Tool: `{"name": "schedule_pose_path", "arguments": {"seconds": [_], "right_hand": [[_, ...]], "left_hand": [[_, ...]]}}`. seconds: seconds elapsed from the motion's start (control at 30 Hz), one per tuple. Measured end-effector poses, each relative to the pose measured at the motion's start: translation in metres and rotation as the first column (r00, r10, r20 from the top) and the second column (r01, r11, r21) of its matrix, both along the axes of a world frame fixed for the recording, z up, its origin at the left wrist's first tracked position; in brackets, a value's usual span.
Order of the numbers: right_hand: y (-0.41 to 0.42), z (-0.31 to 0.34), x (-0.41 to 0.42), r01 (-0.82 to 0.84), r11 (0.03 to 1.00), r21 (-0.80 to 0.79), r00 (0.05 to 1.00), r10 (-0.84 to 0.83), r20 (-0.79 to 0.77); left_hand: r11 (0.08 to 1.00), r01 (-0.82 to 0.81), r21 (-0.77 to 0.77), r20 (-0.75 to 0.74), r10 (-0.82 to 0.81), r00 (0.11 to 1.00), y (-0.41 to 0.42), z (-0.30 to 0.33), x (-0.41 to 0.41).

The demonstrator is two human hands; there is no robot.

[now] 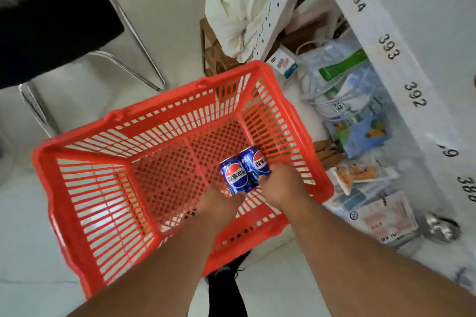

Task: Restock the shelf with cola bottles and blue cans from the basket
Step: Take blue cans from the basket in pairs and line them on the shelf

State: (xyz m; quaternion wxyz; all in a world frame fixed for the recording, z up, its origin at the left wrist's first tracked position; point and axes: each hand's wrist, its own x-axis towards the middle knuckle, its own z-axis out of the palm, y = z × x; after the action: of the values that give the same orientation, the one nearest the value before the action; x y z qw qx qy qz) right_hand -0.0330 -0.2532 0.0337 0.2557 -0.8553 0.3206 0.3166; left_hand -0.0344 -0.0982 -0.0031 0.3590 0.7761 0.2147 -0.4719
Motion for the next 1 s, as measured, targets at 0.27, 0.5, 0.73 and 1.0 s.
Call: {"name": "schedule_pose_path", "arguments": {"seconds": [0.27, 0.5, 0.73, 1.0], "right_hand": [[-0.005, -0.064, 0.019, -0.06, 0.978, -0.199, 0.988, 0.03, -0.152], [0.008, -0.073, 0.023, -0.151, 0.94, -0.306, 0.979, 0.099, -0.181], [0.022, -0.084, 0.019, 0.039, 0.982, -0.184, 0.986, -0.067, -0.15], [0.023, -0.107, 0.015, 0.145, 0.987, 0.069, 0.979, -0.133, -0.155]], "left_hand": [[0.994, -0.078, -0.077, -0.029, 0.076, 0.997, -0.019, -0.069, 0.007], [0.978, -0.172, -0.115, -0.023, 0.17, 0.985, -0.019, -0.09, 0.01], [0.983, -0.176, -0.051, 0.007, 0.176, 0.984, 0.007, -0.091, 0.013], [0.985, -0.169, 0.037, 0.086, 0.165, 0.983, 0.004, -0.112, 0.003]]}}
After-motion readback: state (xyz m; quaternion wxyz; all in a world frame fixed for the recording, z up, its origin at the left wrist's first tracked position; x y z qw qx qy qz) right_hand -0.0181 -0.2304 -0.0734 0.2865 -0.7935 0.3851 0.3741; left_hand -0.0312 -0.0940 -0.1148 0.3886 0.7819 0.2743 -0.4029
